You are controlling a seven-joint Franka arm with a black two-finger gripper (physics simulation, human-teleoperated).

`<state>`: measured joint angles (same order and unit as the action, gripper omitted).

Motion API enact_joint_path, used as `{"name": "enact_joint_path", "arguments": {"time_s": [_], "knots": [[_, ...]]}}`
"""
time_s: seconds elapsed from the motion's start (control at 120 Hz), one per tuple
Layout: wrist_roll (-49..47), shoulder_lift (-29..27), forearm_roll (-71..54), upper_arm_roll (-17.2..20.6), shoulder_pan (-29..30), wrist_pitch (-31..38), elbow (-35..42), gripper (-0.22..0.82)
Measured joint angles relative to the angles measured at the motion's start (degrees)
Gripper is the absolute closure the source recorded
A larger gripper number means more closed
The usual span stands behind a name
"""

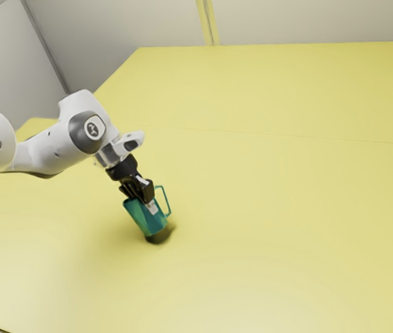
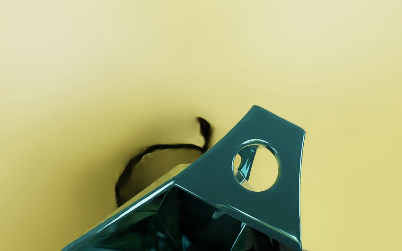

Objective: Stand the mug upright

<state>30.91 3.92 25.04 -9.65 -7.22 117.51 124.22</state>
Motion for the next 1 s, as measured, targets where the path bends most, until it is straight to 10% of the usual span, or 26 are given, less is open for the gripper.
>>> {"name": "enact_joint_path", "arguments": {"time_s": [1.0], "knots": [[-0.92, 7.02, -24.85, 2.09, -4.37, 13.97, -6.24, 0.79]]}}
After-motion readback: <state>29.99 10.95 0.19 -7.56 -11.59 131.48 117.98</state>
